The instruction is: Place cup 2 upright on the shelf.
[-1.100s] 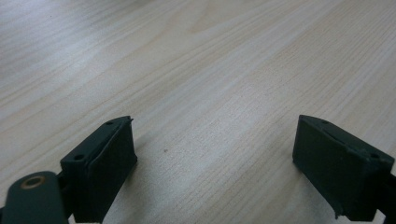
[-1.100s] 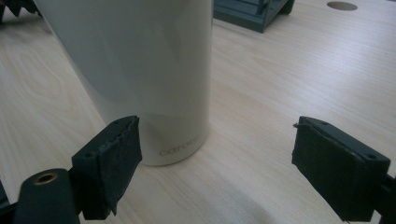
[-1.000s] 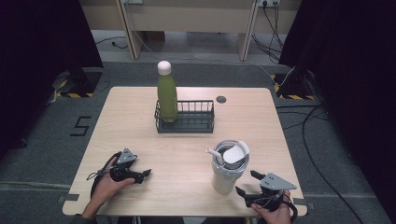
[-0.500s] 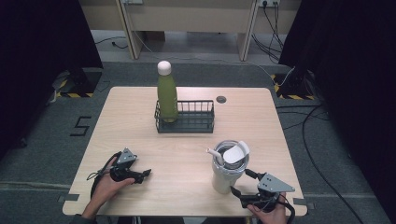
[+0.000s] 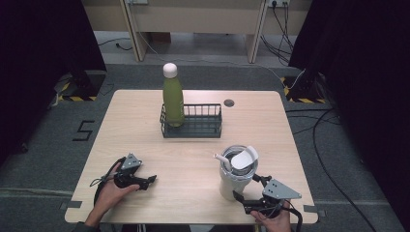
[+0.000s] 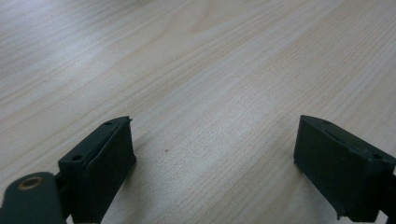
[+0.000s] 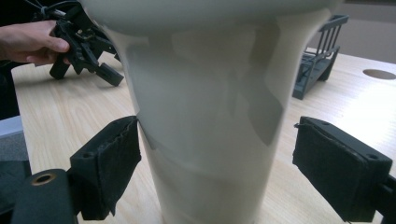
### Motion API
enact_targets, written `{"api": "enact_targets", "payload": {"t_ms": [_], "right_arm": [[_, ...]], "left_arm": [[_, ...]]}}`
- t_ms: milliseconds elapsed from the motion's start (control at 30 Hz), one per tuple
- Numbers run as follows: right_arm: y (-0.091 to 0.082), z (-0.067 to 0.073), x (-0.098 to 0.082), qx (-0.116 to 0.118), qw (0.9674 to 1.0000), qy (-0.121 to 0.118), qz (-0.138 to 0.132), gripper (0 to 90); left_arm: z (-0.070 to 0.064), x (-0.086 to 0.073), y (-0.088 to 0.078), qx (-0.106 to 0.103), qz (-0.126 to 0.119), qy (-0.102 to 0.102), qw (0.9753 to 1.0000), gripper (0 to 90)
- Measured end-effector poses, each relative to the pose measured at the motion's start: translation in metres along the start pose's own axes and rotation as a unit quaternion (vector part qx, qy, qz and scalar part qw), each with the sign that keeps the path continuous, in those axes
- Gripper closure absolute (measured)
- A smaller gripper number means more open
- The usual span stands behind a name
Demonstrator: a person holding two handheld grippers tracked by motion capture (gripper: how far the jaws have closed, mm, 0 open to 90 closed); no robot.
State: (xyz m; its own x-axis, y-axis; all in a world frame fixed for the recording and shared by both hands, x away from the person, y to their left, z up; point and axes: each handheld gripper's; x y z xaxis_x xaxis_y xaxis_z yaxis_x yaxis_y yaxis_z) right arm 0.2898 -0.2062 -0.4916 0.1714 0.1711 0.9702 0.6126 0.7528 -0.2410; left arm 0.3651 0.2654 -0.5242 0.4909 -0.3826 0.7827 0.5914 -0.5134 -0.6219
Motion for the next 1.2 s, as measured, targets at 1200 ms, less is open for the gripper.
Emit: {"api": "enact_targets", "payload": {"t_ms": [1200], "right_arm": [[0.026,0.002,0.0,0.0,0.9994,-0.02,-0.03,9.7]], "left_arm": [[0.0,0.0,0.0,0.0,0.0,0.0,1.0,11.3]]}}
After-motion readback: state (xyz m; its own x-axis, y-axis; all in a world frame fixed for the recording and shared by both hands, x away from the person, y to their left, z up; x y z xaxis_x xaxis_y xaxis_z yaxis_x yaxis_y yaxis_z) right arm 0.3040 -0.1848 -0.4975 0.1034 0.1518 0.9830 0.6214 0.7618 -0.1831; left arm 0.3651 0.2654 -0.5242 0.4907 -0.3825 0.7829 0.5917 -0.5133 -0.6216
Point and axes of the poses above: each handheld gripper's, and its own axes: y roughly forward along the jaws, x roughly out of its top, z roughly to its left, and after that the axes turned 3 degrees about -z, right-handed
